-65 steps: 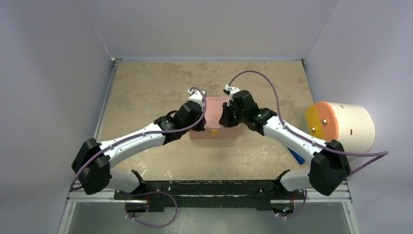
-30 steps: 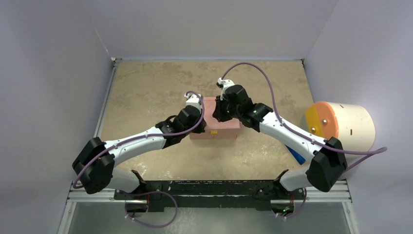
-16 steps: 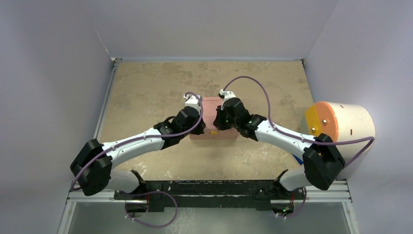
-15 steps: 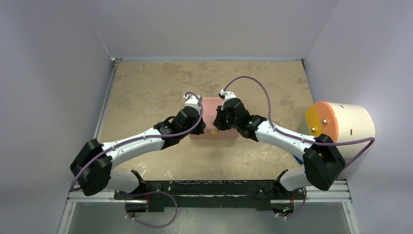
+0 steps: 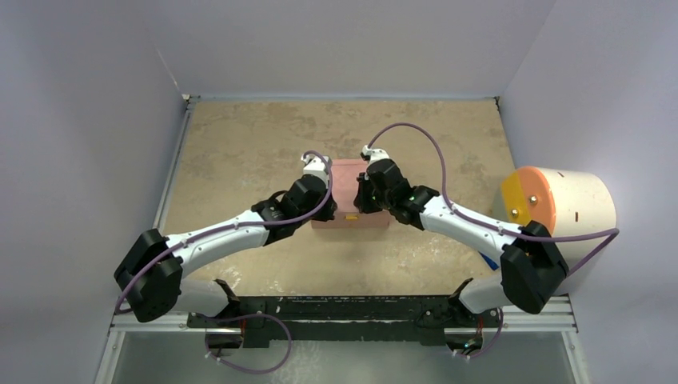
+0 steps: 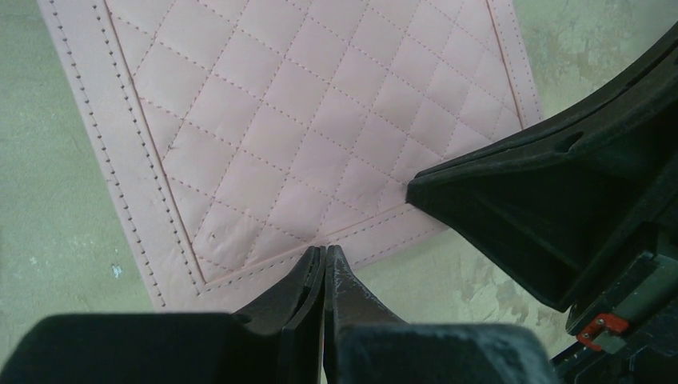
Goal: Organize the mixed jewelry
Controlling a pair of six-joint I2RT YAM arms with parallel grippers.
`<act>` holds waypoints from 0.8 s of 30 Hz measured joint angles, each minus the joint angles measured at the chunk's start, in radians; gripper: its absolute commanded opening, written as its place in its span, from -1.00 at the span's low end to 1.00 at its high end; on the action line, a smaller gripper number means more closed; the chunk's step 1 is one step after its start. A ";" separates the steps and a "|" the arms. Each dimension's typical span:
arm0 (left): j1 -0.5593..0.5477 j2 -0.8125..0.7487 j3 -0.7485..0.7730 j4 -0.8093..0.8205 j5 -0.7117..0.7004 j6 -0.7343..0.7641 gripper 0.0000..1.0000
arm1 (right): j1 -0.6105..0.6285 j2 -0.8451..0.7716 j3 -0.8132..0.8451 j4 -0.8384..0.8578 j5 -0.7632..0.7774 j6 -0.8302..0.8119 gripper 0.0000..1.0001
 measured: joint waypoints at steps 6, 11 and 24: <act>0.000 -0.041 0.020 -0.108 -0.028 0.008 -0.56 | 0.000 -0.008 0.042 -0.094 0.027 -0.008 -0.54; 0.000 -0.106 0.071 -0.215 -0.103 0.021 -0.25 | 0.000 -0.036 0.077 -0.196 0.101 -0.037 -0.24; 0.028 -0.174 0.326 -0.420 -0.266 0.126 0.55 | -0.208 -0.089 0.164 -0.316 0.185 -0.085 0.97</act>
